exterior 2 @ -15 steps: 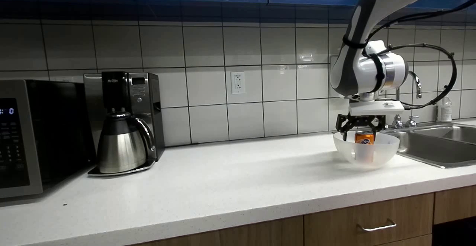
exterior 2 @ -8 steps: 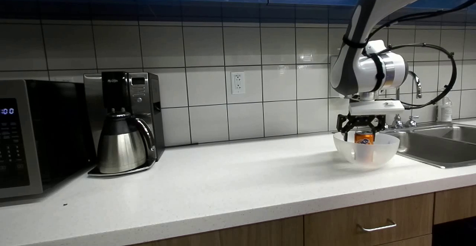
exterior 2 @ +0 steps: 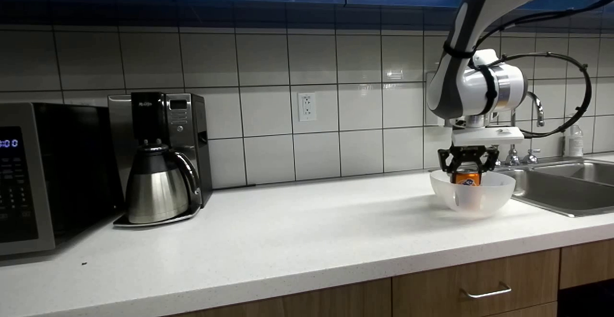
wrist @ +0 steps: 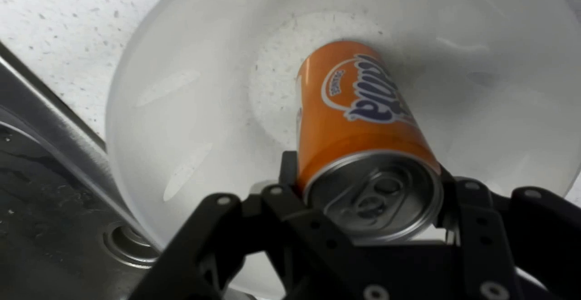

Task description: Remove the can from the bowl

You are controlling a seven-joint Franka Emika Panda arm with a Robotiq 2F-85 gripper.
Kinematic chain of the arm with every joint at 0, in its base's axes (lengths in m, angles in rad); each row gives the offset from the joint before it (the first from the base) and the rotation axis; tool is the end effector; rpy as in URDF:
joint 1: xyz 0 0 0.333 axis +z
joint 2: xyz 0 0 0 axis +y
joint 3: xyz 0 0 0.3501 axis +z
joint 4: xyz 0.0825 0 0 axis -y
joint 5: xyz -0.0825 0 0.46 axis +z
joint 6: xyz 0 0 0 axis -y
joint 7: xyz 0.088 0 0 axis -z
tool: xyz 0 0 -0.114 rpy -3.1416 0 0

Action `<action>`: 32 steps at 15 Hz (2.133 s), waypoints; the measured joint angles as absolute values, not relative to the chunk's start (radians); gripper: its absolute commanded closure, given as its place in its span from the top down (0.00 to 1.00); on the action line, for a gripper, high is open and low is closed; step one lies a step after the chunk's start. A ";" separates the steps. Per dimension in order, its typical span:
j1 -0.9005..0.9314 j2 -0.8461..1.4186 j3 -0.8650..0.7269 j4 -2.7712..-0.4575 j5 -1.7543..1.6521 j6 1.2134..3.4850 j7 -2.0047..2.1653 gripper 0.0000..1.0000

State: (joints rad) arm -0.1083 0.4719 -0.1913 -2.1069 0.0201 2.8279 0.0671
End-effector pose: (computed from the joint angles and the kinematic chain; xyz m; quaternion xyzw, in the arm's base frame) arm 0.6328 -0.1963 0.1791 0.9756 -0.1742 0.1234 0.0520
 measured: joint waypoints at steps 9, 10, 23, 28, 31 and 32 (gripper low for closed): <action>-0.108 0.426 -0.198 -2.116 0.020 2.766 0.067 0.38; -0.108 0.416 -0.197 -2.119 0.020 2.763 0.067 0.38; -0.075 0.250 -0.155 -2.173 0.020 2.753 0.067 0.38; -0.051 0.192 -0.112 -2.189 0.020 2.746 0.067 0.38; -0.037 0.179 -0.077 -2.200 0.026 2.745 0.067 0.38; -0.032 0.179 -0.066 -2.203 0.032 2.745 0.067 0.38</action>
